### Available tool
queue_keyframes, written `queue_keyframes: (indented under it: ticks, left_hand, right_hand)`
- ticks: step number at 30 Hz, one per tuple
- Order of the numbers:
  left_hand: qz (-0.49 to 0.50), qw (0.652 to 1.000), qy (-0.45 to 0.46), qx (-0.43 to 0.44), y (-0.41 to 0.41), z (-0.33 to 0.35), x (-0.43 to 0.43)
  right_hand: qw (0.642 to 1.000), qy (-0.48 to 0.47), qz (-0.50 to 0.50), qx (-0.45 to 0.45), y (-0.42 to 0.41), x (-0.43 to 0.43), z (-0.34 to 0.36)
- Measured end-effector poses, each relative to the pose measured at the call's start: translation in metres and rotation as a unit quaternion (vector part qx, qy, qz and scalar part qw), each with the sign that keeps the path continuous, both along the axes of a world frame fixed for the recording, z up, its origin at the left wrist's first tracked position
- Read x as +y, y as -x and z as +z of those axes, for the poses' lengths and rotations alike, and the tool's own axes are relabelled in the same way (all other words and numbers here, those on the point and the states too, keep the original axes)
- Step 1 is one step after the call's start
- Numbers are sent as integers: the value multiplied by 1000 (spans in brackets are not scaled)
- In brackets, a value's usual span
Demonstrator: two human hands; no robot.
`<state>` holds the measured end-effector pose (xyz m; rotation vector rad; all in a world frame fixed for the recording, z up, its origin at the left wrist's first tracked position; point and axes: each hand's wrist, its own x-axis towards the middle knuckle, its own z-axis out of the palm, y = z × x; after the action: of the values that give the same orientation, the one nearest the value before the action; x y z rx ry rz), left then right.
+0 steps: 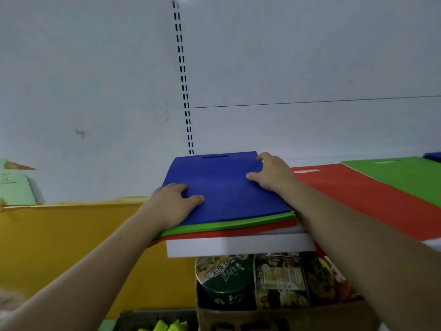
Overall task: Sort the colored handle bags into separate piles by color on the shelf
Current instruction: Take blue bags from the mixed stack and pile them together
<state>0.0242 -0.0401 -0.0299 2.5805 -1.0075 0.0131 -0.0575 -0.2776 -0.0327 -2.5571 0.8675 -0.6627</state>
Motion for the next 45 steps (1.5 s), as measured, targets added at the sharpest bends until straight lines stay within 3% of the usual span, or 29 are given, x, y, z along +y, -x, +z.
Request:
queue_keyframes:
  ticks: [7, 12, 17, 21, 25, 28, 31, 34, 38, 42, 45]
  left_hand:
    - [19, 998, 50, 32, 2, -1, 1]
    - [33, 996, 59, 57, -1, 3, 4]
    - [54, 995, 38, 70, -4, 7, 12]
    - [53, 996, 23, 69, 0, 8, 10]
    - [43, 991, 45, 122, -1, 10, 10]
    - [46, 981, 86, 167, -2, 11, 11]
    - [63, 974, 160, 146, -4, 11, 12]
    - [64, 952, 273, 125, -6, 11, 14]
    - [56, 900, 379, 207, -6, 15, 17]
    - [57, 904, 378, 192, -10, 16, 23]
    - [50, 934, 341, 90, -11, 16, 25]
  right_hand:
    - [991, -11, 71, -116, 6, 2, 0]
    - [993, -37, 56, -94, 4, -2, -1]
    - [995, -4, 51, -89, 2, -8, -1]
    - [984, -22, 89, -155, 6, -8, 2]
    - [963, -51, 133, -227, 14, -3, 5]
    - [931, -27, 170, -321, 19, 3, 8]
    - [912, -15, 178, -368, 22, 5, 9]
    - [910, -21, 165, -381, 22, 6, 11]
    - [906, -20, 146, -396, 22, 8, 13]
    - [916, -70, 134, -372, 22, 14, 22]
    - [934, -86, 139, -318, 20, 14, 36]
